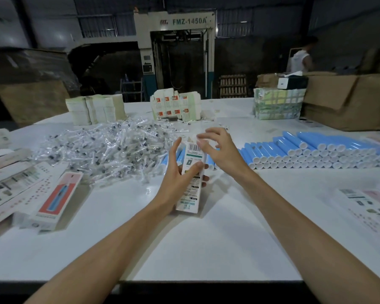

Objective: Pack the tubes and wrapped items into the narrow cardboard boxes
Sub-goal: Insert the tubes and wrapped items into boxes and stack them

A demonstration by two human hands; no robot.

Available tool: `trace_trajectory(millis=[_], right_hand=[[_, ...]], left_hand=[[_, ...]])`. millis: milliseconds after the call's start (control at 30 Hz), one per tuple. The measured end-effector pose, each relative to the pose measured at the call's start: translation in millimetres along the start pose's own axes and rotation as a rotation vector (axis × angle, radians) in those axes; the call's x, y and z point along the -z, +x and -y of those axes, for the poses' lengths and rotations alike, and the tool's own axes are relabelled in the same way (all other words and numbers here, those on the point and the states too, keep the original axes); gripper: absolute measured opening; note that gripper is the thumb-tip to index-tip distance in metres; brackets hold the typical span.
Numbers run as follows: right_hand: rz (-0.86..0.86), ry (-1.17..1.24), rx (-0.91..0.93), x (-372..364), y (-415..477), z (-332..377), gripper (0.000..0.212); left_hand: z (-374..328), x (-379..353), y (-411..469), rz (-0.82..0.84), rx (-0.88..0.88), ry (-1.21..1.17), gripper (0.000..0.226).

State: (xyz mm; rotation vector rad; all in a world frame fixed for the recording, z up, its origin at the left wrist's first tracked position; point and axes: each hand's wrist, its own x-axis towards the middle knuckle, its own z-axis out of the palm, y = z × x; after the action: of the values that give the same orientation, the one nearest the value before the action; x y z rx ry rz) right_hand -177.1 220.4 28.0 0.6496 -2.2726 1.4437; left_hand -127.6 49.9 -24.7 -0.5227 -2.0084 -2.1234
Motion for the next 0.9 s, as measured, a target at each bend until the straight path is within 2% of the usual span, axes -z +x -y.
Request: trace_trajectory(millis=[67,167,300,433,667,800,900], right_hand=[[-0.050,0.054,-0.051,2,-2,-1,0.027],[0.023,0.102,-0.120,3,-11,-4,0.036],[0.100,0.268,-0.065,-11,-31,-13,0.041],[0.081,0.372,-0.043,-11,-33,-14,0.038],[0.032,0.488,-0.117,-3,-34,-17,0.028],[0.019,0.447,-0.142,6,-30,-19,0.021],[0.087,0.349,-0.154,10,-33,-24,0.019]], left_hand=[[0,2,1,-0.026,-0.004,-0.041,0.087],[0,2,4,-0.037,-0.024,-0.103,0.086],[0,0,5,-0.025,-0.078,-0.044,0.080],[0,1,7,0.005,-0.071,-0.033,0.073],[-13,2,26,0.091,-0.035,0.155,0.056],[-13,-6,38,0.112,0.018,0.203,0.047],[4,-14,36,0.086,0.084,0.104,0.046]])
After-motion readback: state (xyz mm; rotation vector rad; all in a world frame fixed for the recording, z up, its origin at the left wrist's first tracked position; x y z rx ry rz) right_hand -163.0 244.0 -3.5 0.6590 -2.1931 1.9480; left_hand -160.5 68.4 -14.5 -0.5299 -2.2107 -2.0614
